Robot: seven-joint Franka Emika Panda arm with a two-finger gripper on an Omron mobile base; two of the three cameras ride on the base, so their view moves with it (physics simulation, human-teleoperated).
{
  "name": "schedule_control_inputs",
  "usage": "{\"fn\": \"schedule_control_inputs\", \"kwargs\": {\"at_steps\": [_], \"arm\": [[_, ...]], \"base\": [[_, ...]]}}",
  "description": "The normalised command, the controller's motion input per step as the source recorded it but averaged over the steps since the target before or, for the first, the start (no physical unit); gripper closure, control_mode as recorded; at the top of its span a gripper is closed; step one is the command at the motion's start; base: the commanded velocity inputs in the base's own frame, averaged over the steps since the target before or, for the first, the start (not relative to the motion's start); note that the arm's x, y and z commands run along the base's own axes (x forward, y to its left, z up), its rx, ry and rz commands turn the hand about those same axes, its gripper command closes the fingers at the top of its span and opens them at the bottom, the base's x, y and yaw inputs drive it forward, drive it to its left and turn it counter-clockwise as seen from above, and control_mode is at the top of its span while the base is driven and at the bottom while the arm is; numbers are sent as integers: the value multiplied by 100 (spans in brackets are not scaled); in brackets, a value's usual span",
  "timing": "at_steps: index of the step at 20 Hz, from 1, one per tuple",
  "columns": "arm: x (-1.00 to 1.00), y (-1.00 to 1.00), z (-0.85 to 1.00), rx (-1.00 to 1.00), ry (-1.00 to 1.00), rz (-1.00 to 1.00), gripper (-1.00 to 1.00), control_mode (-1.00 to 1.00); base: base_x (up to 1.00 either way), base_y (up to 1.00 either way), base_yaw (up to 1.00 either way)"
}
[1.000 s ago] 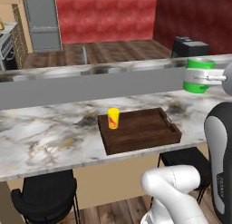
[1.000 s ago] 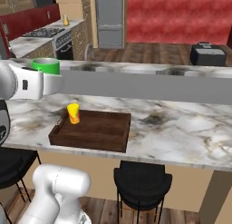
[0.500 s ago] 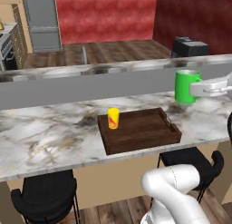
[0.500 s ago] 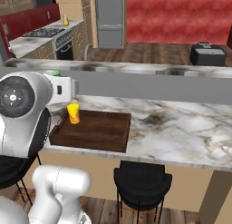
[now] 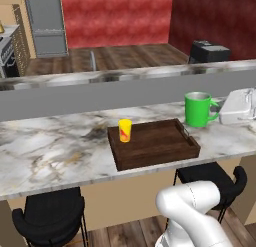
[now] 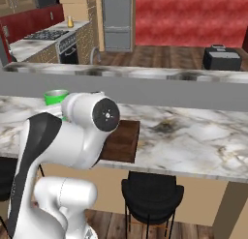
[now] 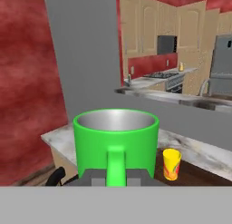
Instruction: There is a tray on the dining counter. Grab the cup, mug, and pitcher and place them on the tray. The pitcher may be placed next to the tray if it cannot fit the tray.
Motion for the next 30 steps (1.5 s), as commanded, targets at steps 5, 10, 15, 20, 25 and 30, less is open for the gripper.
{"fn": "schedule_control_inputs", "kwargs": {"at_steps": [5,10,15,20,25,30], "arm": [[52,12,-19,0,0,16,100,-100],[41,17,-18,0,0,10,100,-100],[23,9,-17,0,2,4,100,-100],[18,16,-28,-3,0,0,100,-100],[16,19,-43,-8,0,0,100,-100],[22,14,-53,-1,0,0,100,-100]], "base": [[0,0,0],[0,0,0],[0,0,0],[0,0,0],[0,0,0],[0,0,0]]}}
